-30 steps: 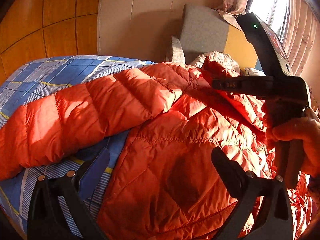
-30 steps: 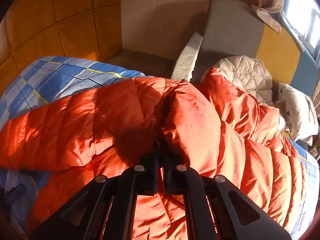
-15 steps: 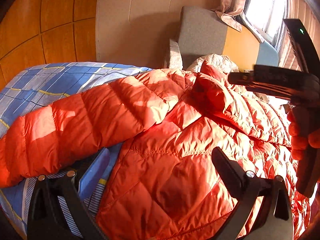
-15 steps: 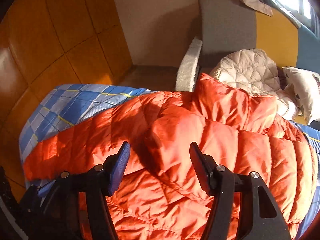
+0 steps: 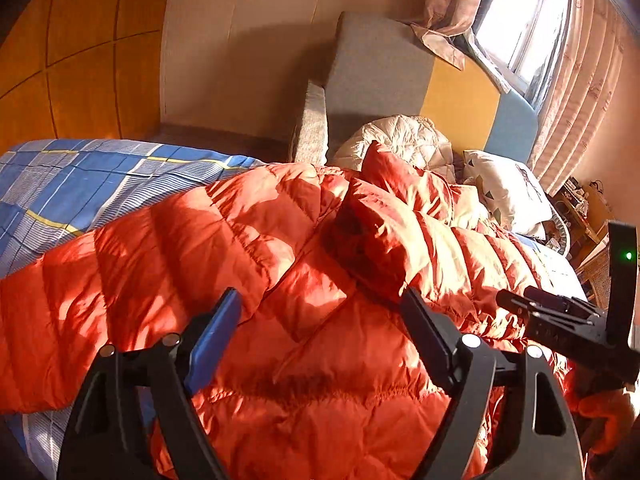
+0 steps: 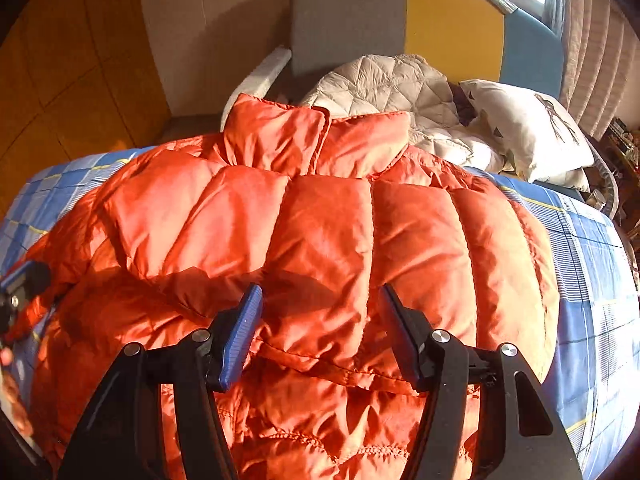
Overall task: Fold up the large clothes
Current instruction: 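Move the left gripper to the other sleeve and grasp it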
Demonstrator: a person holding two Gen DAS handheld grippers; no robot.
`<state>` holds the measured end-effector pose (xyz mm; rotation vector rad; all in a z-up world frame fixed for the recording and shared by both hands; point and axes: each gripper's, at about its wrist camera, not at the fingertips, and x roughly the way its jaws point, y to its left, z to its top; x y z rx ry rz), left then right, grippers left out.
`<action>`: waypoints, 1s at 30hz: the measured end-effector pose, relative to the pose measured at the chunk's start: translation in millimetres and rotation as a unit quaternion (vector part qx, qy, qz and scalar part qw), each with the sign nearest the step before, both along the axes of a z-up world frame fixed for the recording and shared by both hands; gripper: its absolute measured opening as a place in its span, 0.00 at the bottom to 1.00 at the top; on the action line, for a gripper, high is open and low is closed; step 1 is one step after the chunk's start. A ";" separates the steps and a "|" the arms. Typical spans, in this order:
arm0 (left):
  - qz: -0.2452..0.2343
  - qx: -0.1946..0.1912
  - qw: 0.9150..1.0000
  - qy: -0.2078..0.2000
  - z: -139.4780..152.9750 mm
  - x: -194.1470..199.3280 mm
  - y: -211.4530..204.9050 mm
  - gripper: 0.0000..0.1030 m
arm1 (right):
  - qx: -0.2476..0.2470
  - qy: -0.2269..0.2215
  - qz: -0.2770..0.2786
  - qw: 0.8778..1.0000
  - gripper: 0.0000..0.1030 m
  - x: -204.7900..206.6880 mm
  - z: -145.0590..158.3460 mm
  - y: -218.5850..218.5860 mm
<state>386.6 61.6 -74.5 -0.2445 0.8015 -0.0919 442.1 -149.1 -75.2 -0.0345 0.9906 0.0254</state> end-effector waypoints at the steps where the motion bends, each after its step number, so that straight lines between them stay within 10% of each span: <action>1: -0.002 -0.001 1.000 0.001 0.1 5.1 -1.8 0.77 | -0.005 0.001 0.000 1.000 0.59 -0.6 -2.8 -0.4; 11: -0.071 -0.001 0.997 0.014 -4.7 52.8 -32.6 0.55 | -0.030 0.014 -0.046 0.998 0.59 -3.9 -12.6 -12.7; 18: -0.108 -0.024 0.993 0.030 -19.3 72.2 -39.4 0.09 | -0.039 0.021 -0.038 0.998 0.59 -4.2 -20.0 -7.0; 30: -0.082 -0.015 0.995 0.058 -42.7 50.4 -14.3 0.04 | -0.044 0.014 -0.085 0.995 0.59 -1.0 -30.4 -30.2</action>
